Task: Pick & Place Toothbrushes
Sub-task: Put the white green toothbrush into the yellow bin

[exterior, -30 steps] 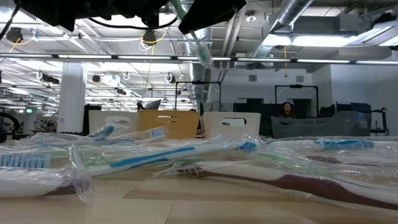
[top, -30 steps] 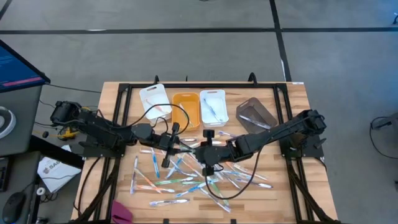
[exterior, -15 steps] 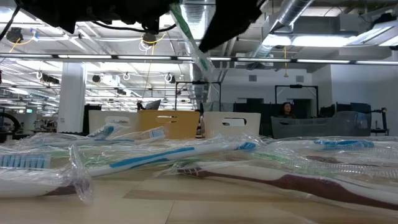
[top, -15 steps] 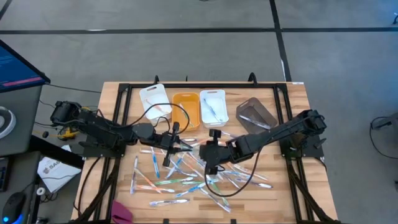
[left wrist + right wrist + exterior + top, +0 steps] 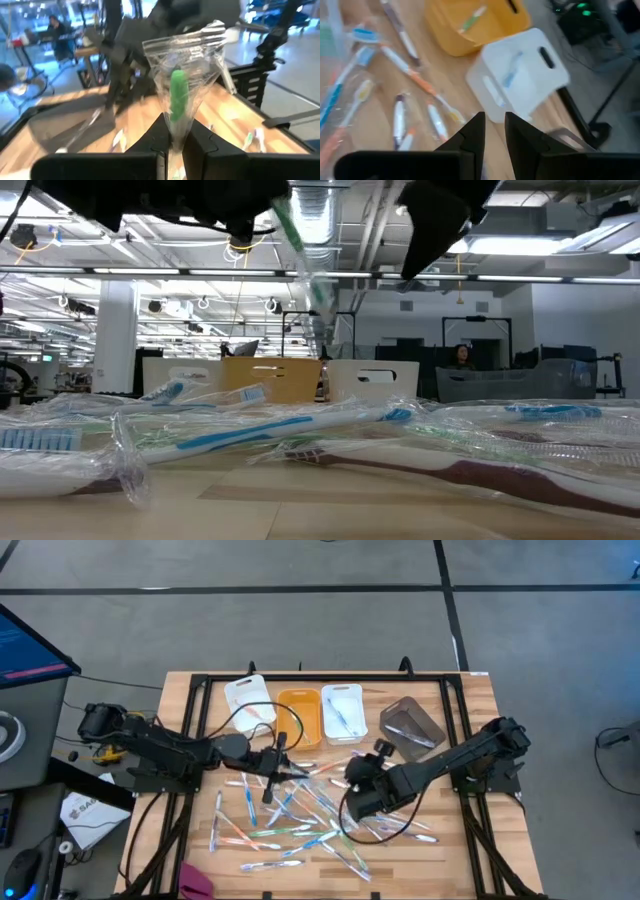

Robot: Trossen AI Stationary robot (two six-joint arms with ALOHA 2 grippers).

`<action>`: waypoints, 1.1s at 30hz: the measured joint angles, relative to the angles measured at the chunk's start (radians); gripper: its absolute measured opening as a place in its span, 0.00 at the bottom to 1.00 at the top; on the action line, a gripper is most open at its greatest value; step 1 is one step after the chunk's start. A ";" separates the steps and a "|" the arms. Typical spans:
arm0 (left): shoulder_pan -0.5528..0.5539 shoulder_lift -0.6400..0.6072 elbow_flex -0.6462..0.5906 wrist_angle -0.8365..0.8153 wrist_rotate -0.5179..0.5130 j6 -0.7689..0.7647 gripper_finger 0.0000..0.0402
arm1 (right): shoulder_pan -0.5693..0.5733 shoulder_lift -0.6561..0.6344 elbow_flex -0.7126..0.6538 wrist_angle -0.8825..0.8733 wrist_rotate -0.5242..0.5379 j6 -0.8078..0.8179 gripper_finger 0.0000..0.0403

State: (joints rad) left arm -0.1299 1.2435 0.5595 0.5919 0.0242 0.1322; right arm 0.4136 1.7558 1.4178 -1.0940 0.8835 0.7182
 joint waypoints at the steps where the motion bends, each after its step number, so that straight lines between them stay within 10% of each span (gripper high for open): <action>1: 0.014 -0.014 0.013 -0.043 -0.001 -0.008 0.04 | 0.011 -0.004 0.000 -0.030 0.012 0.037 0.17; 15: 0.264 -0.078 0.427 -0.788 -0.019 -0.004 0.04 | 0.102 -0.005 0.000 -0.109 0.046 0.275 0.17; 33: 0.524 0.334 0.864 -1.288 0.089 0.055 0.04 | 0.169 -0.004 0.000 -0.066 0.040 0.357 0.17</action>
State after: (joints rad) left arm 0.3946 1.5773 1.4238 -0.6960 0.1135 0.1867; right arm 0.5831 1.7519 1.4181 -1.1605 0.9231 1.0748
